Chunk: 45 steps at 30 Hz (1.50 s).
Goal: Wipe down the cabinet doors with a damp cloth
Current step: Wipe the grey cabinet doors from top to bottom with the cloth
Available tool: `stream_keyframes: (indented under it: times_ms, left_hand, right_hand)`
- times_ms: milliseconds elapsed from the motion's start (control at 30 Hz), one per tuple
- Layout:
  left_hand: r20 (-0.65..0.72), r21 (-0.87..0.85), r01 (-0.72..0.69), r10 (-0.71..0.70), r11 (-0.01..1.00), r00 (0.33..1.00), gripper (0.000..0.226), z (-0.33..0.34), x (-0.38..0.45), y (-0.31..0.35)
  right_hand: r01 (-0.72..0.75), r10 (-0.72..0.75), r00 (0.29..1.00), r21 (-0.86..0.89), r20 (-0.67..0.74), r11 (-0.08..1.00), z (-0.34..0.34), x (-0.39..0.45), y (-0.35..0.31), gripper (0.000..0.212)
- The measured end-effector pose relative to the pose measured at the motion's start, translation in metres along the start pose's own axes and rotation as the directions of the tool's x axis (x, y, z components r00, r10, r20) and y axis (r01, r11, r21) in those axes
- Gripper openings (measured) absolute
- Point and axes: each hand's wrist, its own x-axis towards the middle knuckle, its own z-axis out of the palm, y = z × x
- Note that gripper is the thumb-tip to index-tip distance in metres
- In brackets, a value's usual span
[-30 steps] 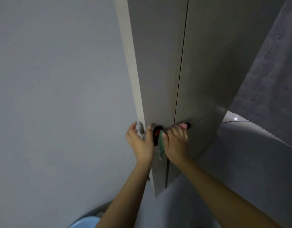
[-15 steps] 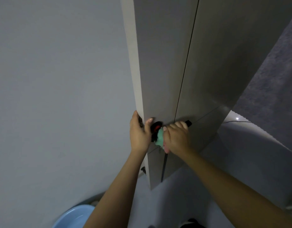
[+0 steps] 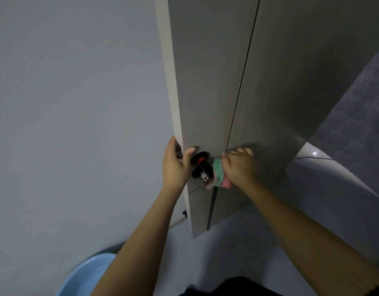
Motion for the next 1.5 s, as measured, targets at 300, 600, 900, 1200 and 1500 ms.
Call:
stream_keyframes:
  times_ms: [300,600,900,1200,1500]
  left_hand:
    - [-0.016,0.015,0.021,-0.021,1.000,1.000,0.030,0.000,0.004,-0.007]
    - [0.013,-0.029,0.030,-0.030,0.999,0.999,0.029,-0.004,0.004,-0.003]
    - [-0.008,-0.004,0.023,-0.023,1.000,1.000,0.029,-0.001,-0.002,-0.006]
    - [-0.033,-0.012,0.077,-0.077,0.997,0.996,0.039,0.008,-0.007,-0.008]
    - [0.000,-0.031,0.063,-0.064,0.997,0.998,0.042,0.006,-0.014,-0.001]
  right_hand:
    - [0.033,-0.036,0.994,-0.034,-0.107,0.999,0.012,-0.014,-0.042,0.052]
    - [-0.218,0.202,0.939,0.027,0.278,0.976,-0.007,0.019,0.001,0.049]
    - [0.088,-0.089,0.990,-0.013,-0.109,0.996,0.011,-0.015,-0.033,0.052]
    - [0.051,-0.052,0.973,-0.012,-0.224,0.999,0.013,-0.024,-0.022,0.052]
    - [0.077,-0.048,0.938,0.071,-0.343,0.994,0.010,-0.024,-0.010,0.042]
